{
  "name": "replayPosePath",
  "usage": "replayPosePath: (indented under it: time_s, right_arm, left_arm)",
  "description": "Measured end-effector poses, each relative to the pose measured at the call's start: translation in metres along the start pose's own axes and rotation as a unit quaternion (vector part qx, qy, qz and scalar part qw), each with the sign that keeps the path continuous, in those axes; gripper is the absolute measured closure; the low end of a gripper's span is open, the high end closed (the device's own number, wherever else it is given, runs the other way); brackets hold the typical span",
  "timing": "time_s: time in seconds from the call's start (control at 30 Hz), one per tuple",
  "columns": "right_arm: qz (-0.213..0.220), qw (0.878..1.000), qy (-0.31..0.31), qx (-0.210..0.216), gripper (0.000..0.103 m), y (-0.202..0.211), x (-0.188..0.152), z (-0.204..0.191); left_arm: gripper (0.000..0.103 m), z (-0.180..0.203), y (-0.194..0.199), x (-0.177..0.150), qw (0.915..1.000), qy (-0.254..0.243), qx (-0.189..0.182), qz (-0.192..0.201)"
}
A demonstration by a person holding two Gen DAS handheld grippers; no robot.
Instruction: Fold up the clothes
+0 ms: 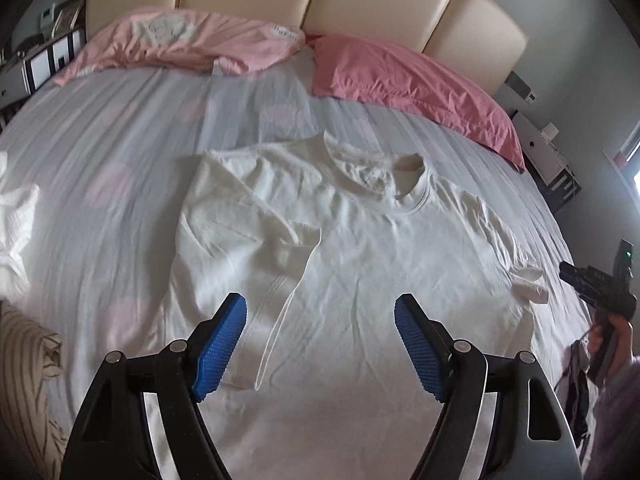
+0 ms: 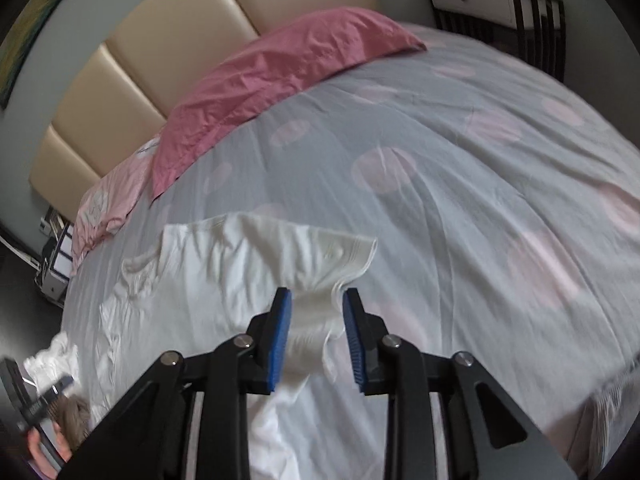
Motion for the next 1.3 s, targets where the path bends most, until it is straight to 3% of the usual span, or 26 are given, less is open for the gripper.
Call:
replayPosePath:
  time_s: [0.07,0.2,0.43,0.5,0.53,0.57,0.67,0.83,1.03,1.3]
  right_arm:
    - [-0.026,1.000,-0.017,0.000,0.077,-0.019,0.013,0.010]
    - [-0.033,0.999,-0.018,-0.018,0.077,-0.039,0.028,0.021]
    - [-0.053,0.997,-0.035,-0.038,0.076,-0.074,0.036,0.038]
    - [-0.047,0.997,-0.033,-0.041,0.079,-0.077,0.037,0.038]
    - [-0.043,0.998,-0.028,-0.045,0.091,-0.078,0.038,0.037]
    - [-0.043,0.998,-0.024,-0.047,0.094,-0.077,0.038,0.034]
    - [-0.032,0.998,-0.013,-0.045,0.097,-0.069,0.043,0.023]
    - [-0.010,0.999,0.029,-0.040,0.098,-0.042,0.053,-0.019]
    - [0.000,0.995,0.098,-0.019,0.098,-0.016,0.051,-0.103]
    - [-0.036,0.987,0.159,0.000,0.098,-0.047,0.011,-0.185]
  left_arm:
    - [0.025,-0.010,-0.012,-0.001,0.9998,0.002,0.015,-0.012]
    - [0.025,-0.029,-0.021,-0.001,0.9992,0.004,0.034,-0.017]
    - [0.025,-0.036,-0.023,0.005,0.9995,0.027,-0.001,-0.014]
    - [0.025,-0.035,-0.023,0.006,0.9996,0.025,-0.002,-0.014]
    - [0.025,-0.036,-0.023,0.006,0.9996,0.025,-0.003,-0.014]
    - [0.025,-0.036,-0.023,0.006,0.9995,0.026,-0.005,-0.014]
    - [0.025,-0.037,-0.020,0.006,0.9992,0.034,-0.013,-0.013]
    - [0.025,-0.036,-0.015,0.007,0.9985,0.043,-0.030,-0.012]
    - [0.025,-0.032,-0.008,0.006,0.9978,0.044,-0.048,-0.012]
    - [0.025,-0.043,-0.001,0.005,0.9973,0.046,-0.055,-0.011]
Point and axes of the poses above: each gripper's, at about its wrist camera, not at the fingertips, and y roughly against the way its jaws point, z to its right, x to its top, the point moved 9 cm from there along -y, roughly the way its jaws point, and after that the axes turned 7 degrees about -z, right-handed, at the moved point
